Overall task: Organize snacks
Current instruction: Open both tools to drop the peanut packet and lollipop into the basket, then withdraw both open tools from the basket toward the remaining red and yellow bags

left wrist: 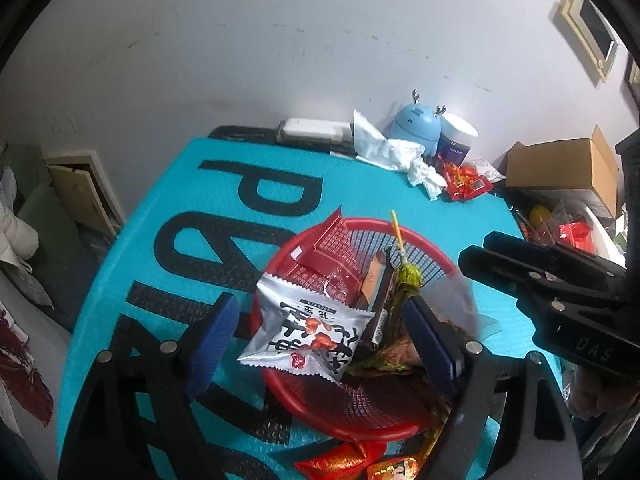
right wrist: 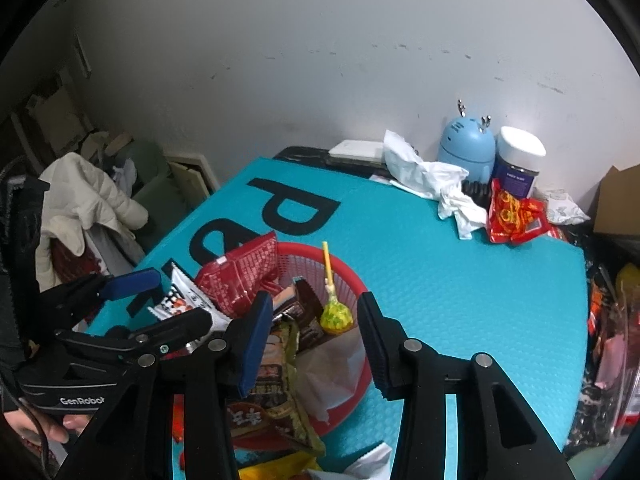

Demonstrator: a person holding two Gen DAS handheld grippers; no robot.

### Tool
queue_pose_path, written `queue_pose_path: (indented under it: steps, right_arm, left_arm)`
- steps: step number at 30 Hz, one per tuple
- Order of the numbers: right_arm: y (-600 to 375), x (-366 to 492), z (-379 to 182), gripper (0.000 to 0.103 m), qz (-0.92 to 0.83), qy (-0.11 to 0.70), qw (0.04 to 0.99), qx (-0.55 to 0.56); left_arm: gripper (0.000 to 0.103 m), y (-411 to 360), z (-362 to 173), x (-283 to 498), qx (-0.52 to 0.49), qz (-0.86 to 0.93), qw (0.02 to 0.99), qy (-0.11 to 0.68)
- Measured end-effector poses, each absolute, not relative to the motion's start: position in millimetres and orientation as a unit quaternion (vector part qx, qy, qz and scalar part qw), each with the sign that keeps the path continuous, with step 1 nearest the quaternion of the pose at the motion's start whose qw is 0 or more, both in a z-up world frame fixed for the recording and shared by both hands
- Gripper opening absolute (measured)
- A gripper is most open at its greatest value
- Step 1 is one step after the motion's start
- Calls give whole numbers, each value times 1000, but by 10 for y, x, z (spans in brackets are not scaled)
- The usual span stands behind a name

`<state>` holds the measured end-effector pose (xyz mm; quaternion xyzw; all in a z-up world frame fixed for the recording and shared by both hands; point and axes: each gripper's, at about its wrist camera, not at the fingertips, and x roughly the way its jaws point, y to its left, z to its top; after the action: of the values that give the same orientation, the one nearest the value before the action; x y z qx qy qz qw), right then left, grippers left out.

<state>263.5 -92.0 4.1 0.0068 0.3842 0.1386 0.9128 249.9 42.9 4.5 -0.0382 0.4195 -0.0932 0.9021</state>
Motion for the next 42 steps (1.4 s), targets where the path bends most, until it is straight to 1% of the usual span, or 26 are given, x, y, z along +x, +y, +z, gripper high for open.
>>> queue_pose_path:
  steps: [11, 25, 27, 32, 34, 35, 38, 39, 42]
  right_arm:
    - [-799, 2212, 455, 44, 148, 340, 929, -10]
    - [-745, 1406, 1017, 44, 145, 271, 951, -33]
    - [-737, 1271, 1070, 47, 145, 260, 954, -37]
    - [-753, 984, 1157, 47, 138, 242, 960, -35]
    - [-769, 871, 1178, 52, 134, 235, 962, -33]
    - [-773, 816, 1181, 56, 131, 232, 963, -32]
    - [-768, 661, 1172, 57, 126, 227, 965, -33]
    - [-770, 617, 1160, 60, 124, 227, 965, -32]
    - [-779, 509, 1129, 62, 118, 227, 966, -29]
  left_arm:
    - [84, 437, 500, 2169, -28, -91, 922, 375]
    - [84, 333, 1109, 1454, -9, -104, 949, 299]
    - [84, 314, 1173, 1339, -5, -108, 951, 288]
    - [84, 270, 1278, 1061, 4, -119, 956, 269]
    - [85, 252, 1299, 949, 7, -127, 957, 261]
    - [84, 252, 1301, 908, 7, -130, 957, 259]
    - [84, 231, 1294, 788, 9, -137, 957, 256]
    - [84, 225, 1291, 743, 10, -140, 957, 255]
    - [84, 202, 1266, 642, 13, -147, 956, 255]
